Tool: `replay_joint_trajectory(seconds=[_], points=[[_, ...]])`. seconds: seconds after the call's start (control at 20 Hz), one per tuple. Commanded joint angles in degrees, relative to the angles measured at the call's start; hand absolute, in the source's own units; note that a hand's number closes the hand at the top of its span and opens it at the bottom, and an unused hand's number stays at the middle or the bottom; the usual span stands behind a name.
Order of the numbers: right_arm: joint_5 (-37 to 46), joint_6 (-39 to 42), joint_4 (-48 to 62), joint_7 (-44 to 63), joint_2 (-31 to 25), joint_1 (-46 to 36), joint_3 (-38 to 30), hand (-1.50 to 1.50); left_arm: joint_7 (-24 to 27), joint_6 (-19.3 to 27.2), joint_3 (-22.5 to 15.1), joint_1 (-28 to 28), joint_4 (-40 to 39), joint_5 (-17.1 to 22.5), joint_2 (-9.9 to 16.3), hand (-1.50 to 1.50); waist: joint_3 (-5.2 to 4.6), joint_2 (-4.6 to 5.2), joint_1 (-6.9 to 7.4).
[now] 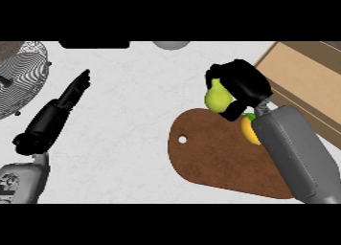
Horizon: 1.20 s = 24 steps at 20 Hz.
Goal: Pick the pear from the cutting board and place it in the cardboard box
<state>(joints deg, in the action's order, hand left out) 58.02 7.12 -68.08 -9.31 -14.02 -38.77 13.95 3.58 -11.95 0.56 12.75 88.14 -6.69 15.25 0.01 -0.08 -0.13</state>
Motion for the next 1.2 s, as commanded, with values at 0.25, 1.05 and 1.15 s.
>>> replay_joint_trajectory(seconds=[0.25, 1.05, 1.15], points=[[-4.09, -1.24, -12.42, 15.91, 1.94, -1.22, -13.05, 1.5, -0.69, 0.25, 0.68, 1.17, -0.97, 0.42, -1.05, 0.0, 0.0, -0.2, -0.75], [-4.71, -6.34, 18.18, 10.2, -18.02, -14.62, -30.73, 1.5, -0.56, -2.24, 0.24, -2.39, 4.36, 0.45, -0.62, 0.0, 0.02, 0.53, 1.84], [-4.61, -4.87, 24.88, 5.91, -20.53, -14.8, -30.63, 1.5, 1.04, -1.54, 0.15, -0.87, 1.51, -1.22, -0.41, 0.0, 0.04, 0.88, 2.12]])
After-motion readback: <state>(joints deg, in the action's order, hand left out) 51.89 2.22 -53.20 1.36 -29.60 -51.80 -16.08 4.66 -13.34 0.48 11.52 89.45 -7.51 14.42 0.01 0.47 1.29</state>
